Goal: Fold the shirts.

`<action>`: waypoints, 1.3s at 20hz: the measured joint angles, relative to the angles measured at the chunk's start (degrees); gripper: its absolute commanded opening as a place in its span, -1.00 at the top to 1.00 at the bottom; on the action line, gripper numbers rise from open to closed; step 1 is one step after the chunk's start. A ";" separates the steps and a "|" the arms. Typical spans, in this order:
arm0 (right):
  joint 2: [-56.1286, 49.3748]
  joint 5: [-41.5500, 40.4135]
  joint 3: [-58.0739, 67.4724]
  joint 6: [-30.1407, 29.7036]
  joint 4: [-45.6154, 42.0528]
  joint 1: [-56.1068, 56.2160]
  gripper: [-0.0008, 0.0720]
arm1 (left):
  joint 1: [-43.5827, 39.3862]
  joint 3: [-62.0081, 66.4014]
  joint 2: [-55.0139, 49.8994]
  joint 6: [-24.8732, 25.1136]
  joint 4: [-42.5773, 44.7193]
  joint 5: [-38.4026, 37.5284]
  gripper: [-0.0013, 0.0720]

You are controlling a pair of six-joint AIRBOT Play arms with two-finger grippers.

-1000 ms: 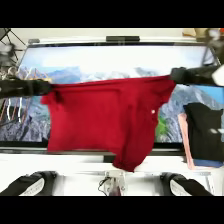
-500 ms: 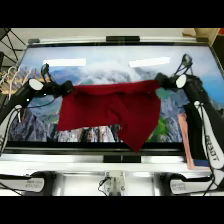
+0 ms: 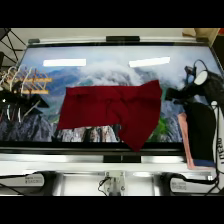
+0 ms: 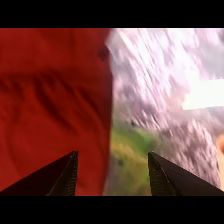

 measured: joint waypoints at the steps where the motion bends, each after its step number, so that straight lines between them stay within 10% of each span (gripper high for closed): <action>1: 0.26 2.25 -0.48 -1.05 1.29 -1.31 -0.54 | 1.03 -3.69 0.92 0.76 -0.74 -0.17 -0.54; 9: 0.63 8.07 -2.25 -3.96 6.88 -2.08 -0.54 | -0.70 -19.37 0.33 5.95 -10.36 8.83 -0.47; 14: 0.15 8.11 -4.81 -4.39 7.30 -0.46 -0.54 | -4.04 -20.57 -1.25 6.43 -11.32 11.67 0.88; 23: -1.92 0.61 -16.52 -3.26 8.13 2.51 -0.53 | -5.14 -16.55 1.27 7.19 -11.32 13.57 0.89; 24: -2.10 0.24 -17.20 -2.97 8.63 2.89 -0.41 | -5.05 -16.26 1.68 7.41 -11.47 13.55 0.89; 26: -2.64 -1.84 -18.12 -2.51 9.53 4.09 0.74 | -5.18 -15.74 2.49 8.11 -11.56 13.33 0.89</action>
